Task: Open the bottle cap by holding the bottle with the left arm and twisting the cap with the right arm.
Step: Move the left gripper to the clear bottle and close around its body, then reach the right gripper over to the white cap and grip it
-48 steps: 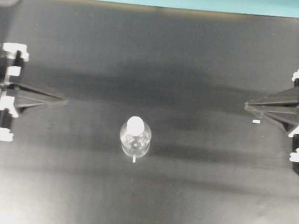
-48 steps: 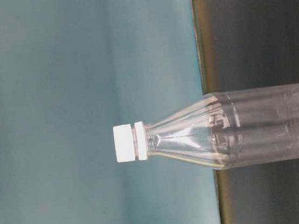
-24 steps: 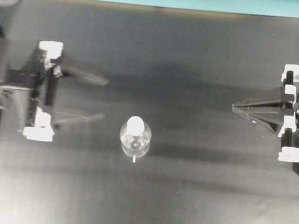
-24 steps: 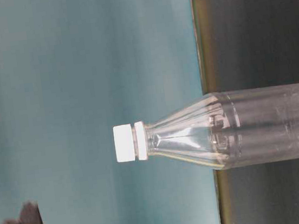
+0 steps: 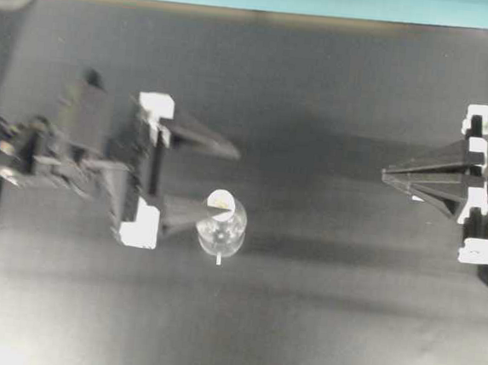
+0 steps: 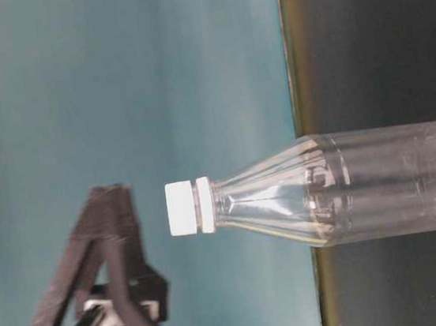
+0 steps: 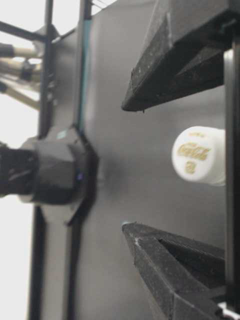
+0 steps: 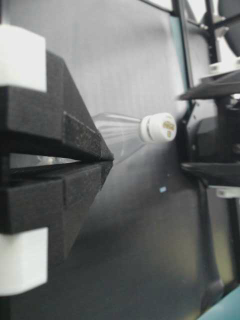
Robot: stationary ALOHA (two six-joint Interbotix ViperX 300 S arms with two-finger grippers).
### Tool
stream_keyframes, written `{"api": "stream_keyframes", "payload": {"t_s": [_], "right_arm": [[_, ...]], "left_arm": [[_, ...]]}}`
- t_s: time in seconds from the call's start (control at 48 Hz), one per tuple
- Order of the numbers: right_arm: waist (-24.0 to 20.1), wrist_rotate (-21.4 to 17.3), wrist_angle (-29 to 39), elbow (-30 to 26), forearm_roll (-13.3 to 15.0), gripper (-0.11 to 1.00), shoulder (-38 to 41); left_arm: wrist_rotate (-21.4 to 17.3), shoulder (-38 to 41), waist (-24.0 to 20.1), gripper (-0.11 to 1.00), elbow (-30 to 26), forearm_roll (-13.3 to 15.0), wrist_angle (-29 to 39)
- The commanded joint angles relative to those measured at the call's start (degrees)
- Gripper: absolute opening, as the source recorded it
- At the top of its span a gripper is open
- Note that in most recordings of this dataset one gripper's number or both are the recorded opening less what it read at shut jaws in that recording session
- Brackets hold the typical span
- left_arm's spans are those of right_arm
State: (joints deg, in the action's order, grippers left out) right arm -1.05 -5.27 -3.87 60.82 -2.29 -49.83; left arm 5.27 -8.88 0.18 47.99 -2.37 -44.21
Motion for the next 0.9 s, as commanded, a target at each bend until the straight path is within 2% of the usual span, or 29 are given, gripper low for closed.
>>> {"api": "stream_keyframes", "payload": {"t_s": [0.0,0.229,0.541,0.874], "right_arm": [[0.35,-0.88,0.88,-1.49,-0.09,0.0,-0.53],[0.53,-1.41,2.37,-1.58,-0.09,0.0,-0.97],[1.32,-4.75,3.6,-1.58,-0.09,0.0,-1.14],[1.58,-4.92,4.04,-1.58,-0.09,0.0,-1.14]], "left_arm": [[0.18,1.32,0.44,0.96,-0.88,-0.18,-0.79],[0.44,6.86,1.85,0.96,0.18,-0.18,-0.88],[0.44,14.24,1.85,0.97,0.62,-0.18,-2.02],[0.62,20.13,1.85,0.97,1.76,-0.18,-2.2]]}}
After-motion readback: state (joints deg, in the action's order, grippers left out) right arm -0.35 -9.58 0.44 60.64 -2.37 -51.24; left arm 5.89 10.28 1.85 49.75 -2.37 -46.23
